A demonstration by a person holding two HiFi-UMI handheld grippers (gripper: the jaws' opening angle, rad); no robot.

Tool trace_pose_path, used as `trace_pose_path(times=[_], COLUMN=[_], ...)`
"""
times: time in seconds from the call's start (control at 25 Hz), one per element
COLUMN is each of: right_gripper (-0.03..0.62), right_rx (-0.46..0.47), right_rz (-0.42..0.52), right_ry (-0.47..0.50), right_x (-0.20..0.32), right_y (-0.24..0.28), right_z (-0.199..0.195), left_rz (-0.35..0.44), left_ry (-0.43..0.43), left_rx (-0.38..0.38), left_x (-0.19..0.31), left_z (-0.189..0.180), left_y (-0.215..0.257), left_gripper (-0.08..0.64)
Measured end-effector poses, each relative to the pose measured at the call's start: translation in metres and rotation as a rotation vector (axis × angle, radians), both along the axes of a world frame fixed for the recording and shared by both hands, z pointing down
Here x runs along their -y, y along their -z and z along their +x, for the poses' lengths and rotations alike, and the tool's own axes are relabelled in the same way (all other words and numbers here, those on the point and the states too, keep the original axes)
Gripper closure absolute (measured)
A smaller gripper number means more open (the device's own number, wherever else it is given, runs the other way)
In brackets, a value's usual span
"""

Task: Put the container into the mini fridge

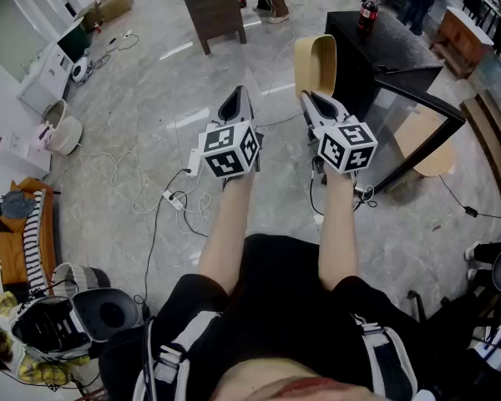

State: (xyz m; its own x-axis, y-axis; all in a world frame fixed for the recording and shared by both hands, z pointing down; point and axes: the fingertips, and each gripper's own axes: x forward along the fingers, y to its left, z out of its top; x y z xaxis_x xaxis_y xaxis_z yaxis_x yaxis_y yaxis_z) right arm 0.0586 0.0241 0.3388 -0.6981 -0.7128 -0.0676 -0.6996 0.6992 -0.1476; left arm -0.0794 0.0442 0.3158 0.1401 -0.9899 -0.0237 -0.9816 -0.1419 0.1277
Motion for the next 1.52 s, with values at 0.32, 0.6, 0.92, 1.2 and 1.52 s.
trace_pose_path(times=[0.32, 0.6, 0.92, 1.2, 1.52], right_gripper=[0.574, 0.574, 0.574, 0.574, 0.574], right_rx=[0.023, 0.019, -0.036, -0.052, -0.112], right_rz=[-0.028, -0.033, -0.072, -0.169, -0.181], right_ry=[0.009, 0.042, 0.039, 0.010, -0.017], right_x=[0.030, 0.073, 0.163, 0.277, 0.370], right_y=[-0.012, -0.024, -0.049, -0.072, -0.082], right_z=[-0.008, -0.036, -0.080, -0.139, -0.176], left_rz=[-0.030, -0.059, -0.071, -0.152, -0.207], left_ry=[0.008, 0.007, -0.045, -0.101, -0.188], left_rx=[-0.003, -0.019, -0.085, -0.066, -0.030], left_x=[0.020, 0.065, 0.167, 0.289, 0.385], left_z=[-0.012, -0.029, -0.057, -0.114, -0.136], left_y=[-0.015, -0.037, -0.060, -0.071, -0.090], left_gripper=[0.551, 0.551, 0.551, 0.551, 0.551])
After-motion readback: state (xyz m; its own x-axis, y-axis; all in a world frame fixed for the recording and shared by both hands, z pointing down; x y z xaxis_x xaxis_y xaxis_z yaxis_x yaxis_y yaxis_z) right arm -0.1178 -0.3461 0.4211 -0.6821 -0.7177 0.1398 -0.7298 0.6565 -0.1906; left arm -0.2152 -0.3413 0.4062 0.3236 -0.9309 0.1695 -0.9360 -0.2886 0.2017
